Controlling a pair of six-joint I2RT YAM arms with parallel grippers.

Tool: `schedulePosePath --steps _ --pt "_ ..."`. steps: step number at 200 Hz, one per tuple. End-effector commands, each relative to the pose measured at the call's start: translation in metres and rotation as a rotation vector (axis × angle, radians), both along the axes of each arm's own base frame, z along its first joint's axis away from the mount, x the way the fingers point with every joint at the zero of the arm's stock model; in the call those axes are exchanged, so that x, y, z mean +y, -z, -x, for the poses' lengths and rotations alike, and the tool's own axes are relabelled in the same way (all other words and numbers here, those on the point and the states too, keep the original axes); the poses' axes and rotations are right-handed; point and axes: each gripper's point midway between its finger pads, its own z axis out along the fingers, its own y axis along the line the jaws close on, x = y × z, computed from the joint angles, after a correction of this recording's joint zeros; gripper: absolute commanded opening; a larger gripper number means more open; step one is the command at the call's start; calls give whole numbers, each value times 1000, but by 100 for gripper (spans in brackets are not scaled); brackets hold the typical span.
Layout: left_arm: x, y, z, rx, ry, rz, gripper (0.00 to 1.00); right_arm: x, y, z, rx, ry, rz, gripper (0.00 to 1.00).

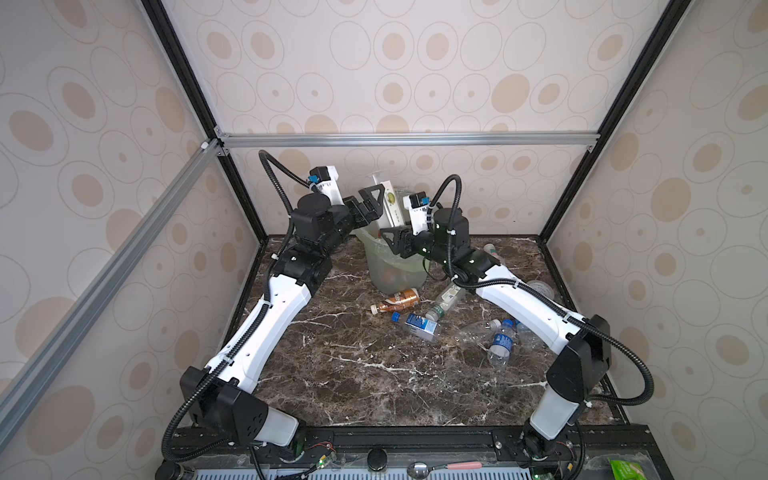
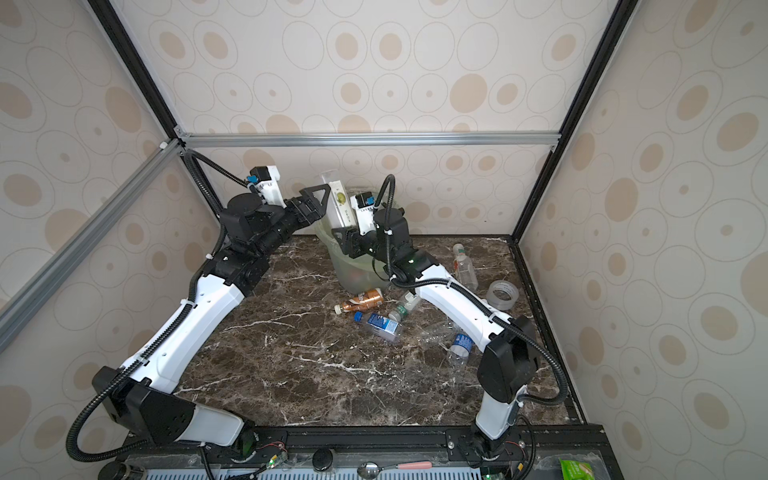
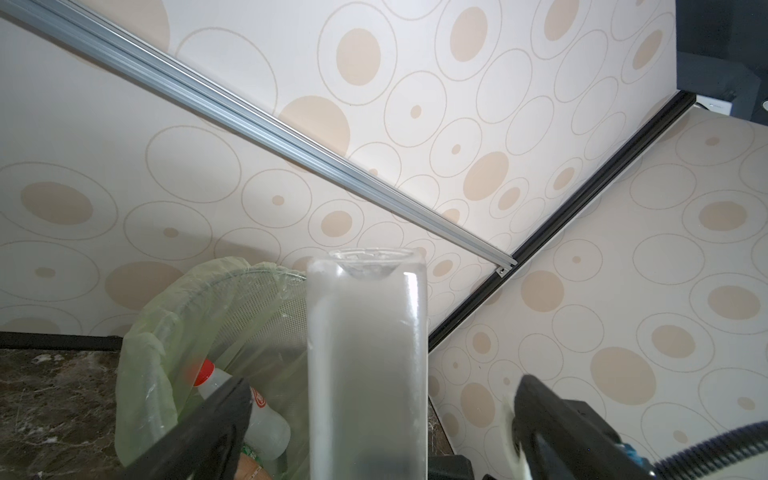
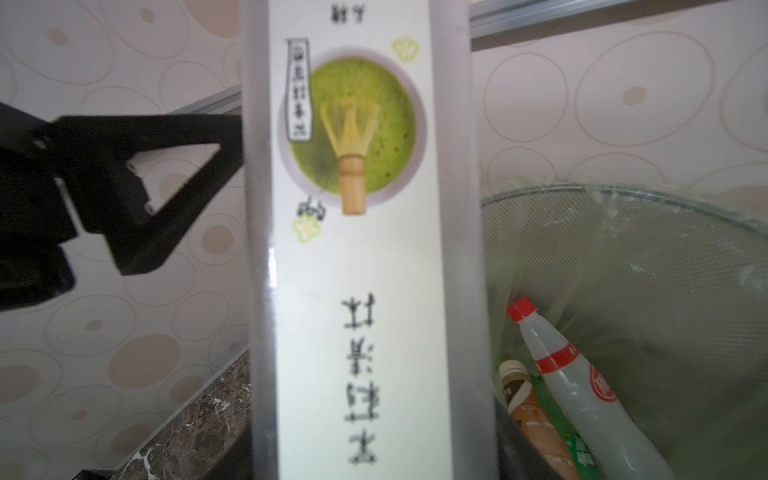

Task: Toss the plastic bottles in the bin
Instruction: 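Raise the frosted bottle with the right gripper while the left gripper releases it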

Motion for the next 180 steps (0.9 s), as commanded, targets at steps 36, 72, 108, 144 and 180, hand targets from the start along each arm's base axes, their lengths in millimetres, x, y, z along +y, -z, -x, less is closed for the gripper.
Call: schedulePosePath --steps 36,72,108,144,180 --pt "5 -17 20 -74 24 -56 99 -77 -46 -8 -82 172 -9 47" --pt "-8 -2 18 -63 85 -104 99 -133 -89 0 -188 314 -3 47" --pt "-15 -6 26 -103 118 -114 99 -202 -148 30 -355 515 -41 48" --pt "-15 -4 30 -106 119 -117 99 -246 -203 69 -535 656 -121 48" --pt "-14 5 33 -90 119 -109 99 -234 -211 60 -514 610 -148 48"
